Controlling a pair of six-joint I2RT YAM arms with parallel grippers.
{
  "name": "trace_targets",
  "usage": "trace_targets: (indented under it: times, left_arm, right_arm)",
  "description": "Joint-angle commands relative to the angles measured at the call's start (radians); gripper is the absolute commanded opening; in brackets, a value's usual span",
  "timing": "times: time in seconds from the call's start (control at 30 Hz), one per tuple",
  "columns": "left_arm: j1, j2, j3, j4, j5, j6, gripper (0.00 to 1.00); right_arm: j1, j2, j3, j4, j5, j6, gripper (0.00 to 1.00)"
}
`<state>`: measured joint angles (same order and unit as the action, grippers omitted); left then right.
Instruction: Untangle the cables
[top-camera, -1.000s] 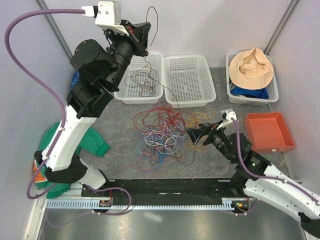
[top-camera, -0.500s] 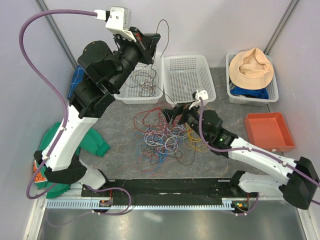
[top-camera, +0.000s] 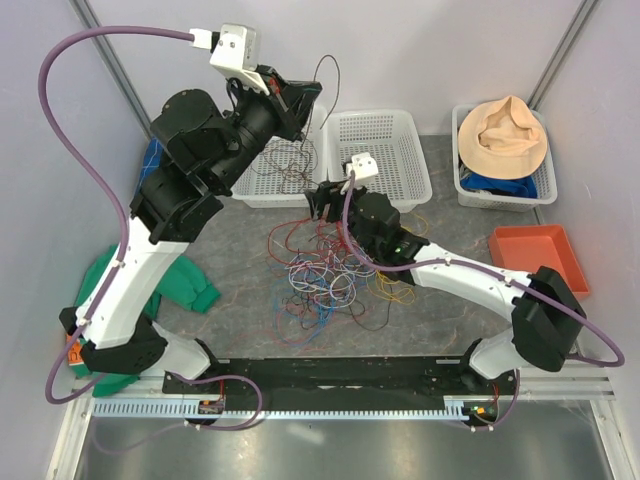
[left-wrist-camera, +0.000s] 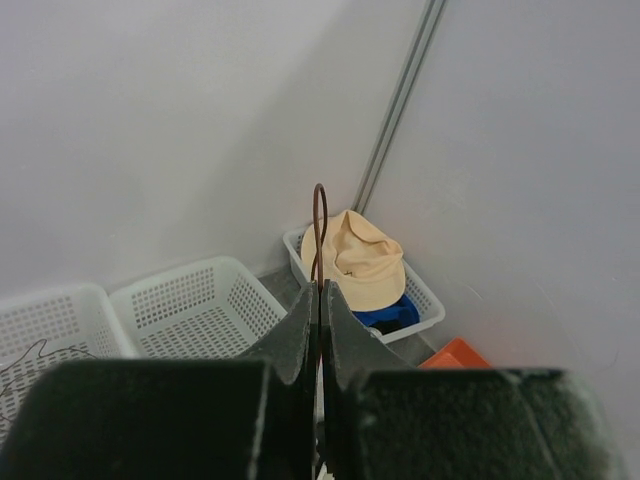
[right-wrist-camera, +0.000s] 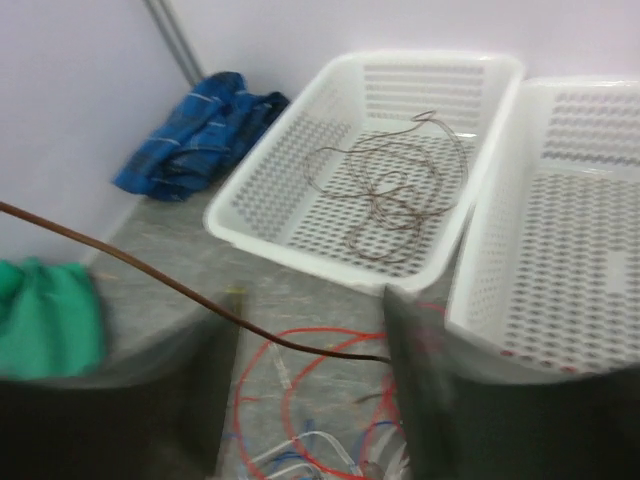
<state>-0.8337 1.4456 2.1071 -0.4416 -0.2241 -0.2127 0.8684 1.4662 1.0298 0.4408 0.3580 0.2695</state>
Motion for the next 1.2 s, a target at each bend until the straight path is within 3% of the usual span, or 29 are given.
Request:
trace_targets:
  times: [0.0, 0.07, 0.1, 0.13, 0.23, 0.27, 0.3, 0.37, 0.4, 0.5, 0.73, 0.87, 0.9, 0.97, 1.17]
  left_arm:
    - [-0.004, -0.045, -0.03, -0.008, 0.008, -0.03, 0.02]
    - [-0.004, -0.057, -0.048, -0.008, -0.006, -0.03, 0.02]
    - [-0.004, -0.076, -0.076, -0.012, -0.039, -0.031, 0.02]
    - [-0.004, -0.085, -0.093, -0.014, -0.064, -0.04, 0.02]
    - [-0.004, -0.146, -0.22, -0.005, -0.161, -0.068, 0.02]
    - [-0.002, -0.166, -0.263, 0.004, -0.179, -0.079, 0.07]
    - [-0.002, -0.188, -0.36, 0.018, -0.193, -0.088, 0.29]
    - [-0.002, -0.26, -0.471, 0.072, -0.202, -0.131, 0.51]
    - [-0.002, -0.281, -0.581, 0.095, -0.204, -0.146, 0.72]
    - [-0.002, -0.367, -0.773, 0.168, -0.187, -0.214, 0.99]
    - [-0.002, -0.514, -1.079, 0.337, -0.101, -0.301, 1.0]
    - [-0.004, -0.593, -1.341, 0.74, 0.112, -0.274, 1.0]
    - [-0.004, -0.582, -1.361, 0.858, 0.193, -0.274, 1.0]
    - [-0.004, -0.553, -1.384, 0.944, 0.309, -0.281, 1.0]
    - [-0.007, -0.464, -1.458, 1.369, 0.497, -0.369, 0.99]
  right_arm:
    - [0.001, 0.003, 0.03, 0.048, 0.079, -0.059, 0.44]
    - [0.001, -0.018, 0.02, 0.039, 0.11, -0.058, 0.29]
    - [0.0, -0.055, 0.016, 0.024, 0.122, -0.056, 0.08]
    - [0.001, -0.078, 0.019, -0.041, 0.139, -0.05, 0.0]
    - [0.001, -0.206, 0.027, -0.19, 0.177, 0.008, 0.0]
    - [0.001, -0.239, 0.032, -0.22, 0.17, 0.017, 0.0]
    - [0.001, -0.297, 0.039, -0.294, 0.156, 0.026, 0.0]
    - [0.001, -0.339, 0.071, -0.384, 0.157, 0.033, 0.0]
    - [0.0, -0.368, 0.113, -0.481, 0.162, 0.034, 0.0]
    - [0.001, -0.412, 0.191, -0.623, 0.176, 0.04, 0.0]
    - [0.001, -0.449, 0.302, -0.803, 0.19, 0.043, 0.0]
    - [0.001, -0.458, 0.317, -0.823, 0.135, 0.057, 0.0]
    - [0.001, -0.463, 0.316, -0.823, 0.118, 0.063, 0.0]
    - [0.001, -0.472, 0.312, -0.823, 0.082, 0.088, 0.0]
    - [0.001, -0.483, 0.312, -0.833, 0.021, 0.122, 0.0]
